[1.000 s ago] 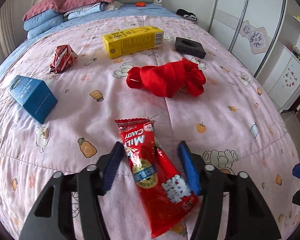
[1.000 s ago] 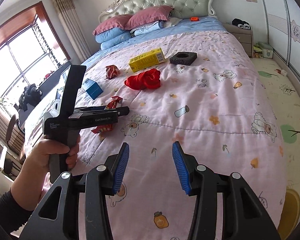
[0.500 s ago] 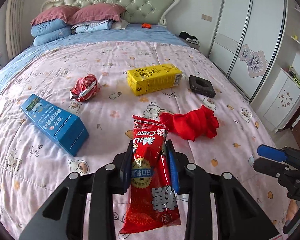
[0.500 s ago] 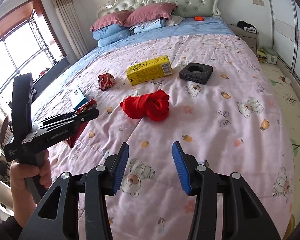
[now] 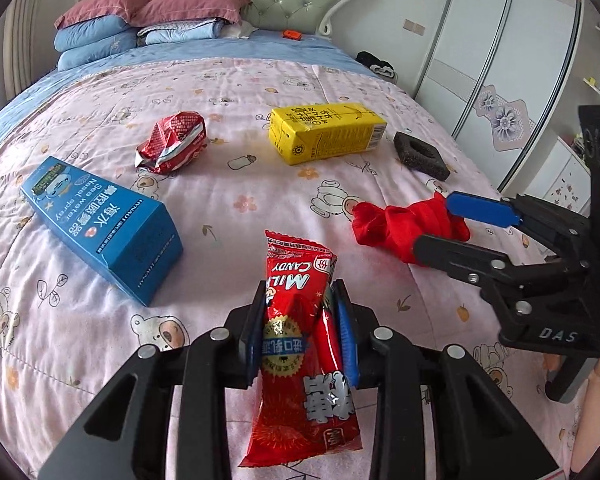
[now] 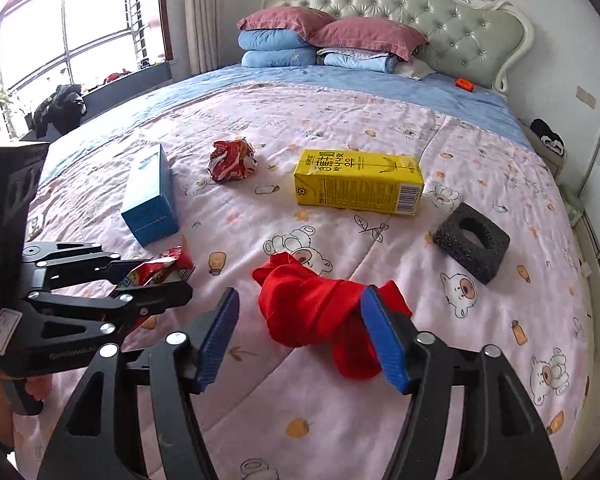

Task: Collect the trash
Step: 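Grasp the red sock with the right tool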

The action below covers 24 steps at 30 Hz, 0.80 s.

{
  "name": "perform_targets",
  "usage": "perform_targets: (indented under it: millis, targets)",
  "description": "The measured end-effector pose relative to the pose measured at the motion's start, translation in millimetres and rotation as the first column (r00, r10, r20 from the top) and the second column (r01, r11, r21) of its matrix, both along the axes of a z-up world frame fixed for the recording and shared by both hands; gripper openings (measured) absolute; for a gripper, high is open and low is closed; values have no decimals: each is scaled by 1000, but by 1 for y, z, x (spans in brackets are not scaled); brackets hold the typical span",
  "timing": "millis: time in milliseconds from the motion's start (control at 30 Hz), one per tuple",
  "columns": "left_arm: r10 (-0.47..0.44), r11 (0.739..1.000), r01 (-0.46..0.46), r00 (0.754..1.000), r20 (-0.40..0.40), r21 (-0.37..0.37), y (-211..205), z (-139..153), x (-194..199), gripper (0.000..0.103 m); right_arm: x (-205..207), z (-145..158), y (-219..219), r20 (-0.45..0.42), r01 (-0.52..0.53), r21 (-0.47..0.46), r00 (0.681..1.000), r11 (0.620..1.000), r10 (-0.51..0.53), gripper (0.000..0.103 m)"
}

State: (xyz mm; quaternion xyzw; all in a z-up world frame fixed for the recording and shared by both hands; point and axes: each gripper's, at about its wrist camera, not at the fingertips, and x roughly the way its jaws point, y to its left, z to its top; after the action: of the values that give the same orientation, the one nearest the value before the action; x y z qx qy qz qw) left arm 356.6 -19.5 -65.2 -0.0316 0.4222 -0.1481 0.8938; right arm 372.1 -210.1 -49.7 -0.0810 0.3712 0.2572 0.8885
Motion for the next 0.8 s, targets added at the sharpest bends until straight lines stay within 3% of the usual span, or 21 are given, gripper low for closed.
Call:
perform_targets:
  millis: [167, 233, 367, 600, 800]
  targets:
    - [4, 1000, -4, 1000, 3, -9, 1, -1, -1, 32, 26, -42, 1, -90, 75, -66, 993, 995, -80, 67]
    - [-2, 1000, 2, 1000, 1, 1, -2, -4, -2, 32, 25, -35, -6, -68, 105, -44, 992, 994, -108, 37]
    - [-18, 1000, 18, 1000, 9, 11, -7, -4, -6, 32, 21, -27, -31, -103, 157, 105, 984, 982, -146, 34]
    - [-48, 999, 48, 999, 23, 19, -13, -5, -16, 32, -2, -14, -36, -119, 170, 172, 981, 970, -151, 34]
    - [-88, 995, 84, 994, 64, 50, -26, 3, -33, 32, -34, -2, -36, -89, 179, 168, 982, 969, -165, 34]
